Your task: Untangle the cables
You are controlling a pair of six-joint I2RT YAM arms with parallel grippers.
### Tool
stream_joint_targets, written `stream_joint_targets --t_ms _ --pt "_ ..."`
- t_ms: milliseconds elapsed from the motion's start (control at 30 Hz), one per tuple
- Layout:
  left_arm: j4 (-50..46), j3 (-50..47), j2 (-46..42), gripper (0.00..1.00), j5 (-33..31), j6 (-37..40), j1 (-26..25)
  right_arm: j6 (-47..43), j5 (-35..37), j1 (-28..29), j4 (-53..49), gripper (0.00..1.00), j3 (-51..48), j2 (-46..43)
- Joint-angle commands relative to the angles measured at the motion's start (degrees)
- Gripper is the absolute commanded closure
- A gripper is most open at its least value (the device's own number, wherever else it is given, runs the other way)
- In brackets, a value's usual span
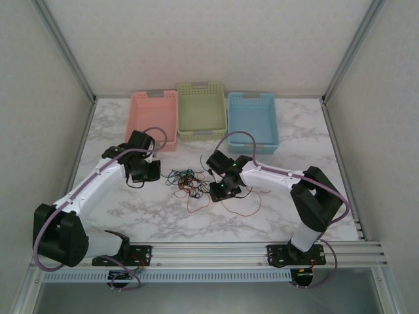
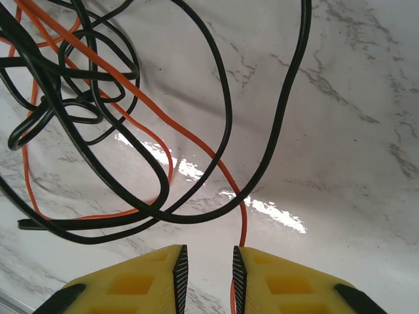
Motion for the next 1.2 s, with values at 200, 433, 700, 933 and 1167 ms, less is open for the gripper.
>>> stream_joint_targets --t_ms 200,433,700,933,1167 --pt "-0.46 1.17 -0.65 1.00 -0.98 1.00 -0.07 1.33 2.93 1.01 0.19 0.71 -2.69 -3.51" --pt "-0.44 1.17 -0.65 1.00 -0.98 1.09 -0.07 1.06 4.06 1.13 0.04 0.69 -3.34 -7.35" --pt "-0.50 1.25 -0.41 1.00 -0.98 1.01 -0.07 0.90 7.12 1.37 -2.20 0.68 -1.71 -5.47" --pt "-0.57 1.21 -0.29 1.00 -0.89 1.09 -0.06 0.93 9.57 1.63 -4.99 0.70 1.57 0.51" --pt "-0.55 1.21 -0.21 1.00 -0.85 1.09 0.01 0.28 9.35 2.47 -3.98 0.79 1.85 1.38"
